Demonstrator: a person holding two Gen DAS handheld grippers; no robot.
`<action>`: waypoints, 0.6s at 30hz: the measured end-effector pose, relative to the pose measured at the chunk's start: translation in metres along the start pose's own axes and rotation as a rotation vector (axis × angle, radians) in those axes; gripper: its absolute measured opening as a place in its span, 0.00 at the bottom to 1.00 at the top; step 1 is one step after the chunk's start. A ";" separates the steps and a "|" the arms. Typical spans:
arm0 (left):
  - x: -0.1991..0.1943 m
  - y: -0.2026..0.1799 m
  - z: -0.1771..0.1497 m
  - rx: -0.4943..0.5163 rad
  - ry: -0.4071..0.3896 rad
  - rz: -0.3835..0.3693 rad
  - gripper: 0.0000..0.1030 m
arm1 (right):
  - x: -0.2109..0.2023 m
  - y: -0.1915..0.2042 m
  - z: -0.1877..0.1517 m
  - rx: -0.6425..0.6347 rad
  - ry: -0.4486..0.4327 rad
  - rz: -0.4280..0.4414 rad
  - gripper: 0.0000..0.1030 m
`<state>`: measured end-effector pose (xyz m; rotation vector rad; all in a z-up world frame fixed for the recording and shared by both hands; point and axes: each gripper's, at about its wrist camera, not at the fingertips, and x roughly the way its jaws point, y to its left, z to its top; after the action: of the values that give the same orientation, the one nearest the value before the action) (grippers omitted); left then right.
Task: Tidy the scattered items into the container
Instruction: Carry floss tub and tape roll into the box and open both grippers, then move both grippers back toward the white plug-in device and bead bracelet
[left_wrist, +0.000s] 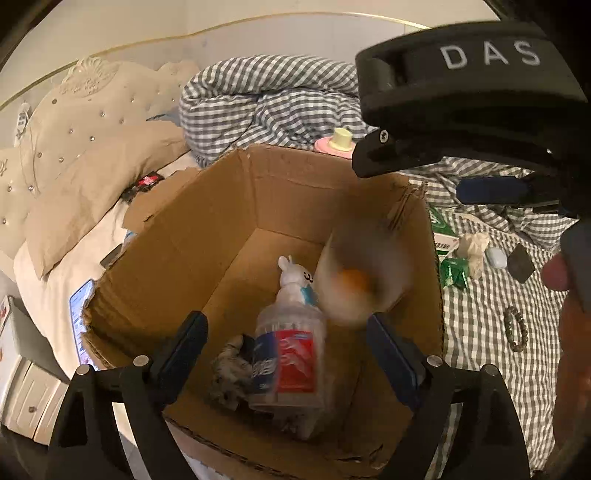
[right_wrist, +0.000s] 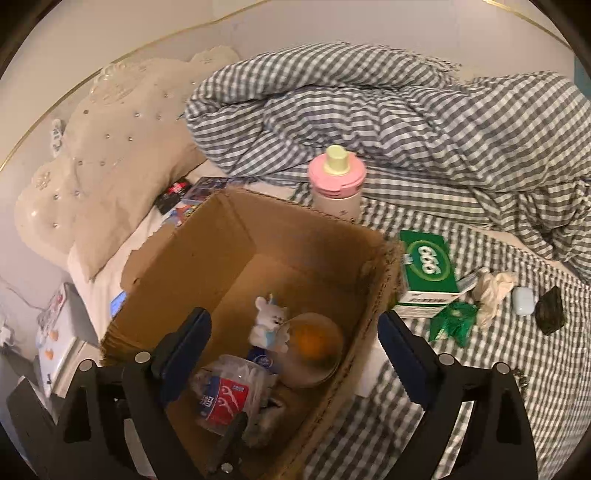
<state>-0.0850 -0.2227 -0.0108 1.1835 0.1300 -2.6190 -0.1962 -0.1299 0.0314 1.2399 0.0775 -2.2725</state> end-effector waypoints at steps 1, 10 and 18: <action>0.002 -0.003 0.000 0.006 0.003 0.003 0.89 | -0.002 -0.004 0.000 0.006 -0.004 0.000 0.89; -0.006 -0.041 -0.002 0.043 -0.001 -0.026 0.89 | -0.073 -0.085 -0.024 0.082 -0.093 -0.105 0.89; -0.041 -0.106 -0.007 0.104 -0.078 -0.128 0.97 | -0.138 -0.185 -0.085 0.183 -0.122 -0.241 0.89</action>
<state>-0.0831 -0.1110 0.0125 1.1385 0.0568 -2.8101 -0.1622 0.1133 0.0547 1.2360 -0.0286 -2.6087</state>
